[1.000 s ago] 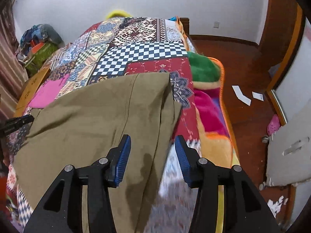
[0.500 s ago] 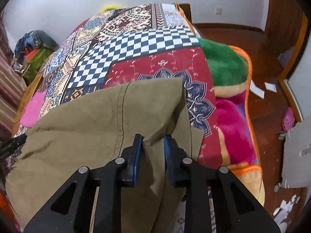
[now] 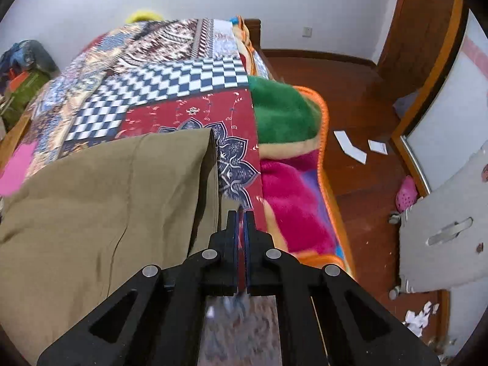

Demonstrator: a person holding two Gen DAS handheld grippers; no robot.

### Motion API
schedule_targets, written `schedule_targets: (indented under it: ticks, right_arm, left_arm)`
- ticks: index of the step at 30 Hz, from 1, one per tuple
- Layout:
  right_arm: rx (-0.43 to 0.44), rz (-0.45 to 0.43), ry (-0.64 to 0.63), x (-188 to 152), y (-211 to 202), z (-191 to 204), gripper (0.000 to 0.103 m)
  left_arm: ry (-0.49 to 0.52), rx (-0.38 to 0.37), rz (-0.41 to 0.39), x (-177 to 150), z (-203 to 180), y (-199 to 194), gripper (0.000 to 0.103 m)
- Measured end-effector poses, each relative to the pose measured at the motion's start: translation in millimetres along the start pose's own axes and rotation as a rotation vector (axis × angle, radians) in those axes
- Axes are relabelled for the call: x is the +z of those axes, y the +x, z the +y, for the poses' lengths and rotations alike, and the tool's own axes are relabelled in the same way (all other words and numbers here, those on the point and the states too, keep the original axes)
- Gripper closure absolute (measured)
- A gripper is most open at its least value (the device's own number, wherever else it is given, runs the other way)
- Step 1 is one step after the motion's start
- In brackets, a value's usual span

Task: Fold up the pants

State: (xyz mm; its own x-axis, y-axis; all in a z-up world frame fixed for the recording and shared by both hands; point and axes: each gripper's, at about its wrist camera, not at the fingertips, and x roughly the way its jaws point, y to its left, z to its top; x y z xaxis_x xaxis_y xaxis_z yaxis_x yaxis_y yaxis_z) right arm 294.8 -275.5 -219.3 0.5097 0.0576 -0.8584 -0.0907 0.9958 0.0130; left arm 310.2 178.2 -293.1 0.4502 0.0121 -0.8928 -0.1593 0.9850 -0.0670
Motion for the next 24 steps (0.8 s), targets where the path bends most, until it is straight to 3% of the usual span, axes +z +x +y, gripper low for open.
schedule_targets:
  ticks: [5, 9, 13, 20, 24]
  right_arm:
    - [0.071, -0.007, -0.058, -20.7, -36.5, 17.3, 0.093]
    - [0.128, -0.021, -0.093, -37.5, -55.6, 37.0, 0.068]
    - [0.145, -0.016, -0.149, -55.4, -64.2, 54.9, 0.066]
    - [0.231, 0.088, -0.189, -99.4, -68.9, 70.8, 0.066]
    - [0.187, 0.111, -0.237, -124.4, -61.1, 79.6, 0.065]
  left_arm:
    - [-0.013, -0.06, -0.07, -4.6, 0.4, -36.9, 0.081]
    - [0.026, -0.073, -0.099, -13.0, -10.8, -65.0, 0.042]
    - [0.064, -0.086, -0.108, -33.0, -19.9, -88.0, 0.024]
    - [-0.014, -0.149, -0.021, -76.2, -11.9, -82.9, 0.016]
    - [-0.084, -0.213, 0.044, -87.0, -7.0, -62.6, 0.014]
